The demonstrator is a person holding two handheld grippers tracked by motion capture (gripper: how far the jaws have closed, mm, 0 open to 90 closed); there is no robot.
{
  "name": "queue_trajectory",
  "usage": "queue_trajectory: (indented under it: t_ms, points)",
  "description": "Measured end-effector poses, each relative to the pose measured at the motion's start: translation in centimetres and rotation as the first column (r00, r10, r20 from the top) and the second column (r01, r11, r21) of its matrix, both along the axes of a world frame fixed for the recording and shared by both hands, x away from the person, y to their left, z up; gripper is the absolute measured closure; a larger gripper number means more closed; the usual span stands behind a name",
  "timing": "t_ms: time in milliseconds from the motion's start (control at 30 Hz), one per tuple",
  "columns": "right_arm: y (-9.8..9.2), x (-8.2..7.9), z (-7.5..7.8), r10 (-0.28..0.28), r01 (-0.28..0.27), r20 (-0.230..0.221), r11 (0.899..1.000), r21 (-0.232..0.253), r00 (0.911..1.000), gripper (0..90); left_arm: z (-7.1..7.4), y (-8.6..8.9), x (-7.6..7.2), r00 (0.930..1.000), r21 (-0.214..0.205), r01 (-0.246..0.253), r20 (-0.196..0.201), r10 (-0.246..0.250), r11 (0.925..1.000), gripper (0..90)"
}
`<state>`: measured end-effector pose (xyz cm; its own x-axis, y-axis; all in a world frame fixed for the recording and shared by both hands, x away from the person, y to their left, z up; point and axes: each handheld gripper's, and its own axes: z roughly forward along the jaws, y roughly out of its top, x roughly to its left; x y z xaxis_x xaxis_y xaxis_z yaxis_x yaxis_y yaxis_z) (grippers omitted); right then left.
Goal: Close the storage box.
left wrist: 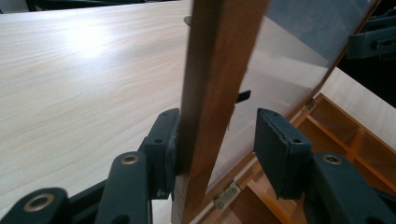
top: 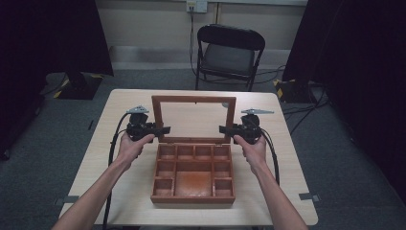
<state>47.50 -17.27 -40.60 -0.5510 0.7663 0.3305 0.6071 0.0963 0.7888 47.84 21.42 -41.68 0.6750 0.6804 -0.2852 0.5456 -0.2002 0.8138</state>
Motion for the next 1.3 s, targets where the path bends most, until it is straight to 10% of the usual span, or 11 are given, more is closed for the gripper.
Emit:
queue_trajectory:
  t_ms: [733, 1300]
  points:
    - [-0.4, -3.2, 1.4, 0.007, -0.008, 0.013, 1.0, 0.025, 0.9999, 38.3, 0.9, 0.0, -2.6, 1.0, -0.023, 0.004, 0.003, -0.004, 0.9997, 44.2]
    - [-0.8, -5.1, 0.9, 0.012, -0.01, -0.031, 0.999, 0.036, 0.9994, 31.0, 1.3, -0.5, -4.9, 0.9997, 0.039, 0.001, 0.025, -0.002, 0.9992, 38.5]
